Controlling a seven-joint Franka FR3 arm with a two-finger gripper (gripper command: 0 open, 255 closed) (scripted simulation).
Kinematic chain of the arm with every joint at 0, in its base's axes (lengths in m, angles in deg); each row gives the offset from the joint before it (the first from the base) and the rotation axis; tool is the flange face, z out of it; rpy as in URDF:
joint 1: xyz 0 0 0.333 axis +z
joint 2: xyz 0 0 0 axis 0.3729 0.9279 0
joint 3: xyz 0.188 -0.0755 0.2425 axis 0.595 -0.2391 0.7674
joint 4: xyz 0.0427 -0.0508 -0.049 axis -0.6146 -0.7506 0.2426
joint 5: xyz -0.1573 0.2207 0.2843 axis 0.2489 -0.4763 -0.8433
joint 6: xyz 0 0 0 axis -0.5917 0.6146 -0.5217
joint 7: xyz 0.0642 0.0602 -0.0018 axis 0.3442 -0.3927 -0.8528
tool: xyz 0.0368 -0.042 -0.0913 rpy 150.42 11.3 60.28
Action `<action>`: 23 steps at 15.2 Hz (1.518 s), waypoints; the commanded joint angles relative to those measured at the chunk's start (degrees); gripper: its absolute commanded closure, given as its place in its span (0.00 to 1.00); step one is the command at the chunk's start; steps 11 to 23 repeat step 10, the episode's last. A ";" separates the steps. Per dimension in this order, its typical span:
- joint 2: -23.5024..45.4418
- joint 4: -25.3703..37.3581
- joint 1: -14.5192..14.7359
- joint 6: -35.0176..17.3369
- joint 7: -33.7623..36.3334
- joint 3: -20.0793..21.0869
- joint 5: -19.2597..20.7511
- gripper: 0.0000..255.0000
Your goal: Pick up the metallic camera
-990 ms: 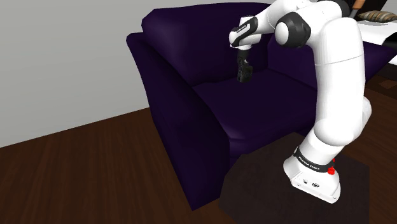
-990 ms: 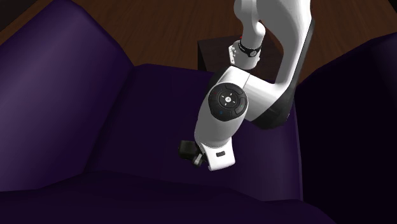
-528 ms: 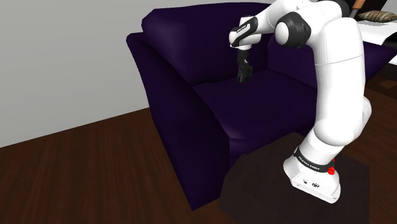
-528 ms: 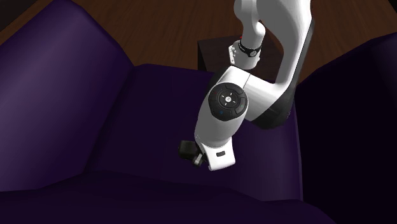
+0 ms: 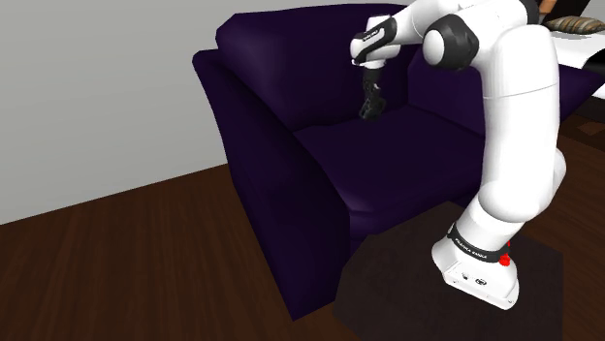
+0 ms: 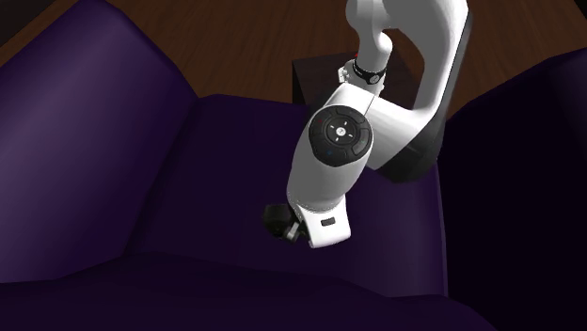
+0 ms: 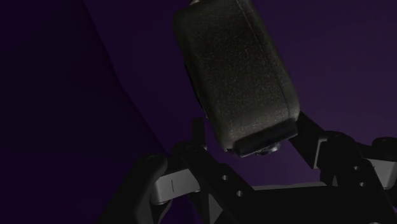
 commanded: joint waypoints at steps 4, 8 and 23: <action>-1.33 2.09 0.17 3.27 0.24 -0.43 0.69 1.00; -2.17 4.02 0.19 5.94 0.34 -0.70 1.13 1.00; -2.20 4.10 0.19 6.04 0.35 -0.71 1.14 1.00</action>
